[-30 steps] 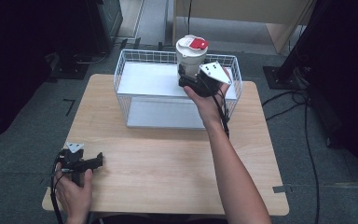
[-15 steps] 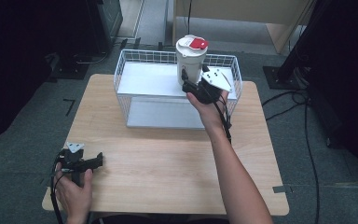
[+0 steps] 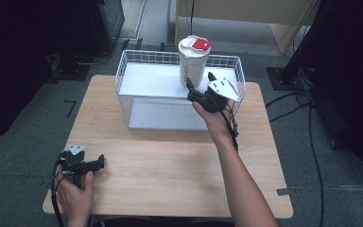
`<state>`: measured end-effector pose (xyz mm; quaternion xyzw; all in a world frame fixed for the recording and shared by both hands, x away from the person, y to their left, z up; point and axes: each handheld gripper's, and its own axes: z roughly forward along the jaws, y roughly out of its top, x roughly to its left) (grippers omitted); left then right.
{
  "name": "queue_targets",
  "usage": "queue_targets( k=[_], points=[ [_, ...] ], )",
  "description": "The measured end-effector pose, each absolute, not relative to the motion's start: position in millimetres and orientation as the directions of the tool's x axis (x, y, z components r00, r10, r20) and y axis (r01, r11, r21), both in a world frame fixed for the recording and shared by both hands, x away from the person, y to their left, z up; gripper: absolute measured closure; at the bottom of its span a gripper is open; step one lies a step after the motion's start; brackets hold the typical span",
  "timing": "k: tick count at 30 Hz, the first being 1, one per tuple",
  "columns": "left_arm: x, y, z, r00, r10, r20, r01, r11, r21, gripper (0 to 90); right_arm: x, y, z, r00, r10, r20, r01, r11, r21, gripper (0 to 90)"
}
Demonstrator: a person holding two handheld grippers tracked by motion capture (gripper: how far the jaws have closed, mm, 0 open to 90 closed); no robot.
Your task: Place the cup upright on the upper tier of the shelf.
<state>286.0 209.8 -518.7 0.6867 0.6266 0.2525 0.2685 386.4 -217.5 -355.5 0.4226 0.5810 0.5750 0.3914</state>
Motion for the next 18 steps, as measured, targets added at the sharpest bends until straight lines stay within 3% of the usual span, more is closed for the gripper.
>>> queue_targets(
  k=[18],
  points=[
    [286.0,209.8,-518.6,0.087,0.996,0.01,0.725,-0.07,0.685,0.0,349.6,-247.0,-374.0,-0.332,0.943,0.001,0.04,0.013,0.999,11.9]
  ],
)
